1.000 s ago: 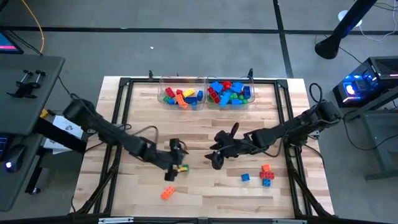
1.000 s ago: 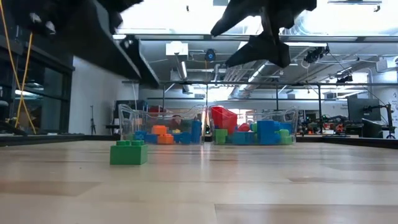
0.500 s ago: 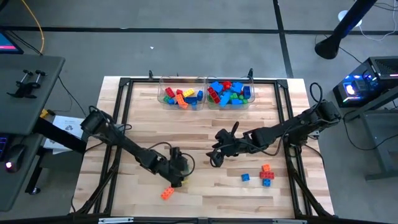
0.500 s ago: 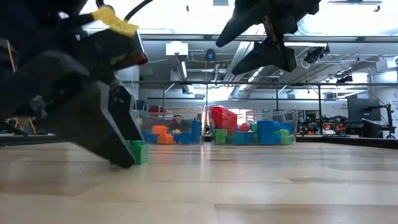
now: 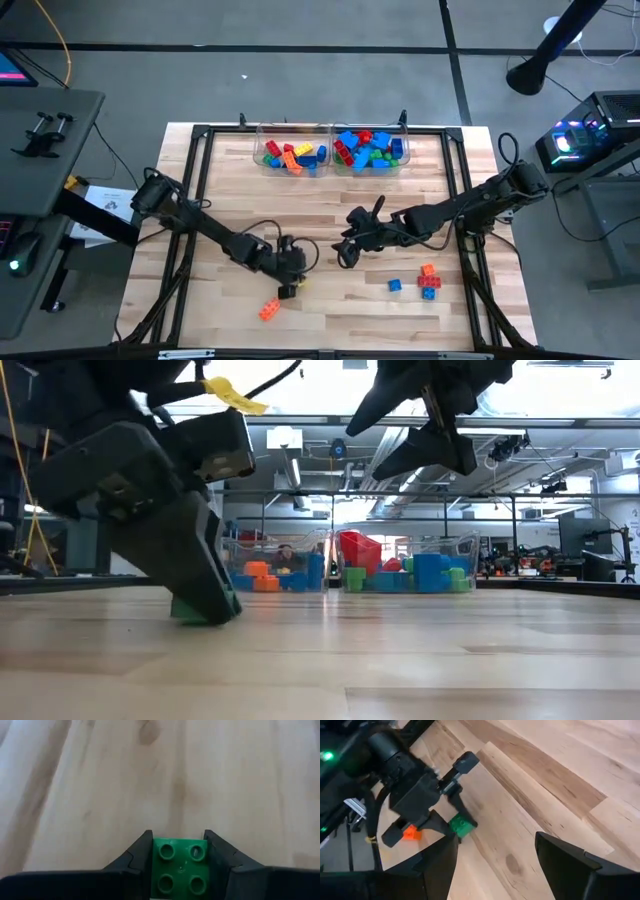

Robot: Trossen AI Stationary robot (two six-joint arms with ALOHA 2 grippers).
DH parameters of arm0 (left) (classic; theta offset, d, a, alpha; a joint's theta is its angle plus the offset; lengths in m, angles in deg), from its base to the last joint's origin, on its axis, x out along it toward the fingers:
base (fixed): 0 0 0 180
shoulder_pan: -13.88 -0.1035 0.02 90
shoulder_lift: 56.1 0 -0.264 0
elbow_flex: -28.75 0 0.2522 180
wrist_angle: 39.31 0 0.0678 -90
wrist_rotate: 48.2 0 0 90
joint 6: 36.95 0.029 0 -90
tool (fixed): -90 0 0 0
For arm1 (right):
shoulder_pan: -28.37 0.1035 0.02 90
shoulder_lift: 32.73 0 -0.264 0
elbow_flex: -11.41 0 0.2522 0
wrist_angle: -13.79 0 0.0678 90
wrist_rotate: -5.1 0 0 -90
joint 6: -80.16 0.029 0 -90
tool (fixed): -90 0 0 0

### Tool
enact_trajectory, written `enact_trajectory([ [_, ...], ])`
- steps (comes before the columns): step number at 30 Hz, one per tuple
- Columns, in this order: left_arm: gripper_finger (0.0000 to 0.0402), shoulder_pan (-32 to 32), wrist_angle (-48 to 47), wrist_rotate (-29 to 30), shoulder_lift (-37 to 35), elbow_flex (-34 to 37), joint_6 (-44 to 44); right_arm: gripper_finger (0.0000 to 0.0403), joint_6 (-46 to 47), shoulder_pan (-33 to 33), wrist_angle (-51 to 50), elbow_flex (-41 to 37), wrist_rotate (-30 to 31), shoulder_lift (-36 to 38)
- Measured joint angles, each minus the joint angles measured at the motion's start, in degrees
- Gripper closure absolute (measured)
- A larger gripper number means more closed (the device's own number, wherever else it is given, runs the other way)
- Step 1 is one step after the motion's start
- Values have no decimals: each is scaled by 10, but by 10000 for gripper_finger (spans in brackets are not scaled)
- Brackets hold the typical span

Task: Sort blocks by size
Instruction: Put the green lego piece into the left transparent bin

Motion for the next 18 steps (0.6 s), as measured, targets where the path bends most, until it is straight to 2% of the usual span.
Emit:
enact_trajectory([
  [3,306,-32,-65,-4,-47,4,12,142,-5,0,6,0,-1,4],
  [6,306,-81,-123,42,-125,2,55,142,-24,1,8,0,3,19],
  [8,306,-126,-151,67,-181,2,90,142,-34,1,5,0,22,38],
  [11,306,-214,-154,70,-252,3,144,142,-49,1,-7,0,65,65],
  [14,306,-324,-146,41,-288,2,170,142,-56,1,-24,0,111,87],
  [18,306,-464,-148,-44,-271,3,173,142,-56,1,-49,0,153,101],
])
